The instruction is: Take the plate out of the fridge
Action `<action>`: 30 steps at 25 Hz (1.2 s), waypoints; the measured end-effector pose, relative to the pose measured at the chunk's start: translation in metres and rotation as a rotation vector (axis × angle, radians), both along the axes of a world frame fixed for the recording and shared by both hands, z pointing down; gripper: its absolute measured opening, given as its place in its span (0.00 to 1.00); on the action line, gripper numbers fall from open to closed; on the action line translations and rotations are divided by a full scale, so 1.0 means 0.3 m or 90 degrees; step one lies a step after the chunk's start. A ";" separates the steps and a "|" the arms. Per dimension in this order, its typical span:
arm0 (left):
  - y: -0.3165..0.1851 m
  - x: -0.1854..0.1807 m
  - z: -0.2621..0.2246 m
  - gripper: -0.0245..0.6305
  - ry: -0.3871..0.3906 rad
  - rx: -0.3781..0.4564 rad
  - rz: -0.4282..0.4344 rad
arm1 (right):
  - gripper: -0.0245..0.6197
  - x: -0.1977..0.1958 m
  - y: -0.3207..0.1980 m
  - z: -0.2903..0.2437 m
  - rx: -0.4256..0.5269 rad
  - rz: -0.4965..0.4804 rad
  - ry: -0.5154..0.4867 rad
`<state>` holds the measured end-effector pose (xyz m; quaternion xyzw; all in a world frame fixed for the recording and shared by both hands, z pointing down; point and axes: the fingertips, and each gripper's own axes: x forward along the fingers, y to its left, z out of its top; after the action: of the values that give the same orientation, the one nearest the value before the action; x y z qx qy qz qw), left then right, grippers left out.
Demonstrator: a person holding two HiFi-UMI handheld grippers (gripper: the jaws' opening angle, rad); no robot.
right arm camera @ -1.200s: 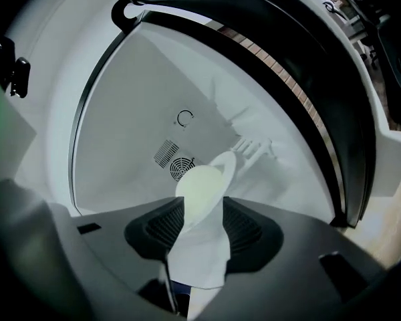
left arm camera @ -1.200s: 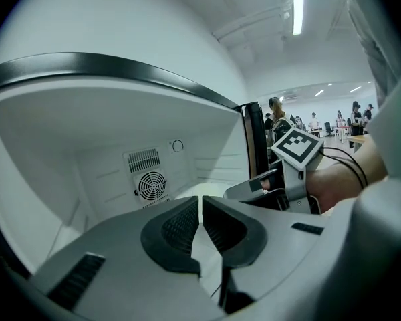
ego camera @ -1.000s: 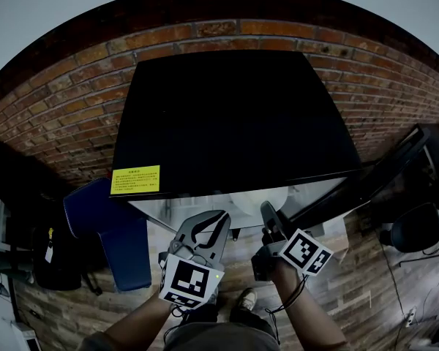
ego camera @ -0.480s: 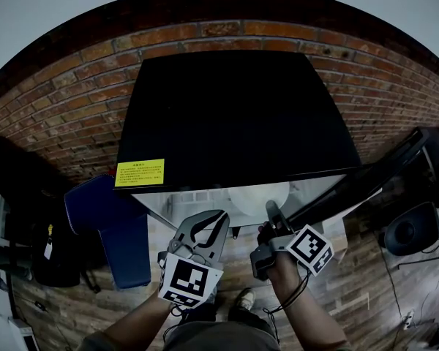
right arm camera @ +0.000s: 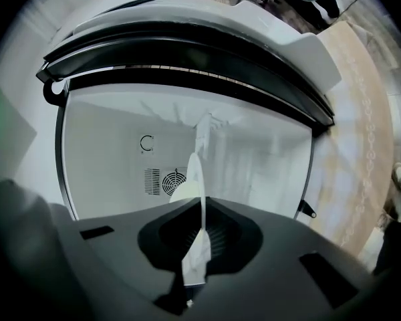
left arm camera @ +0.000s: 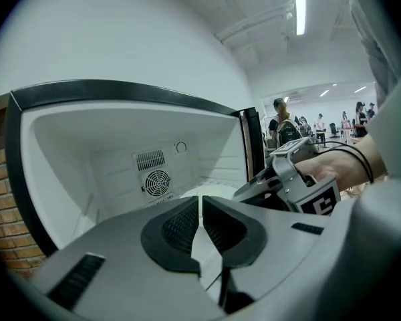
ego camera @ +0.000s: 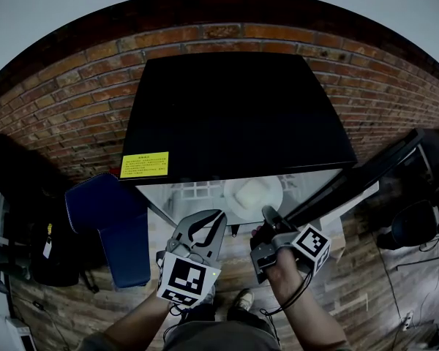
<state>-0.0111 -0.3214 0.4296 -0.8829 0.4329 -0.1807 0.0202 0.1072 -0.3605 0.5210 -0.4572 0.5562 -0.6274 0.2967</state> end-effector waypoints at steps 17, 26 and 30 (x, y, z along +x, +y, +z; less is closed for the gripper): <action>0.083 -0.028 -0.091 0.08 0.025 0.044 -0.003 | 0.09 0.003 0.161 -0.247 0.058 -0.004 0.001; 0.117 -0.045 -0.136 0.08 0.037 0.061 0.007 | 0.09 0.031 0.284 -0.404 0.101 -0.001 -0.004; 0.121 -0.029 -0.138 0.08 0.035 0.066 0.019 | 0.09 0.067 0.349 -0.439 0.104 0.014 -0.005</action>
<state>-0.0198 -0.2850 0.3882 -0.8916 0.4290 -0.1335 0.0571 0.1273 -0.2559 0.3892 -0.4350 0.5996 -0.5781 0.3420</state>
